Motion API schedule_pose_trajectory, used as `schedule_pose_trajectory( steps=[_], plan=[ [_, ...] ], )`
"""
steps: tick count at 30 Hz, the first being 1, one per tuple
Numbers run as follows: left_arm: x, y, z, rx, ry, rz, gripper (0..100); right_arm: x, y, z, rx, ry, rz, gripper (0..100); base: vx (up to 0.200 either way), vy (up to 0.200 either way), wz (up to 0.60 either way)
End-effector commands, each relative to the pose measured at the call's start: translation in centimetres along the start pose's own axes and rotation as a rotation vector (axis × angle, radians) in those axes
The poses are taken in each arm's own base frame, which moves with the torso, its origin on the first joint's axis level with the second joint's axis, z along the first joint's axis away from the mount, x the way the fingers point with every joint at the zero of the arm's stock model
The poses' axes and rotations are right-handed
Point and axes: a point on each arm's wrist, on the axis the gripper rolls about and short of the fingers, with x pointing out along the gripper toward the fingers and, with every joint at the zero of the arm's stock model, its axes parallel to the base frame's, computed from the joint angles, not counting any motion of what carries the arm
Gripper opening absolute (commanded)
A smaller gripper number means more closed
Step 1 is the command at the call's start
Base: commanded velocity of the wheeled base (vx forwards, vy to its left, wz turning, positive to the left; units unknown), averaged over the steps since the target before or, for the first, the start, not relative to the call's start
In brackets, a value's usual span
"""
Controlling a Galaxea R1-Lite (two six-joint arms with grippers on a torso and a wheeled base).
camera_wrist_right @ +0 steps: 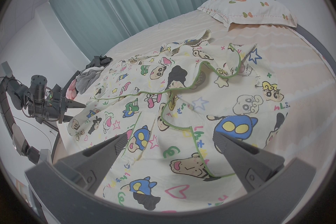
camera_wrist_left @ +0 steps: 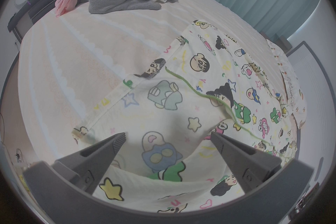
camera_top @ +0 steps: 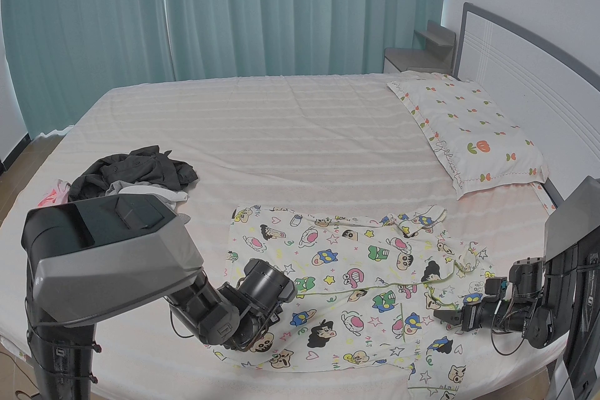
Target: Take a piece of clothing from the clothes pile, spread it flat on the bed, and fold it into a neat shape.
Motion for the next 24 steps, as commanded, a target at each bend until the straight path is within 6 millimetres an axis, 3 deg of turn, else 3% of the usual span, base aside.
schedule_pose_trajectory(
  steps=[1,24],
  plan=[
    [0.0,0.0,-1.2,0.043,0.021,0.022,100,0.0,0.0,0.2,-0.006,-0.016,0.003,100,0.000,0.000,0.00],
    [-1.3,-1.7,-4.5,0.147,0.046,-0.013,100,0.0,0.0,0.1,-0.007,-0.015,0.003,100,0.000,0.000,0.00]
  ],
)
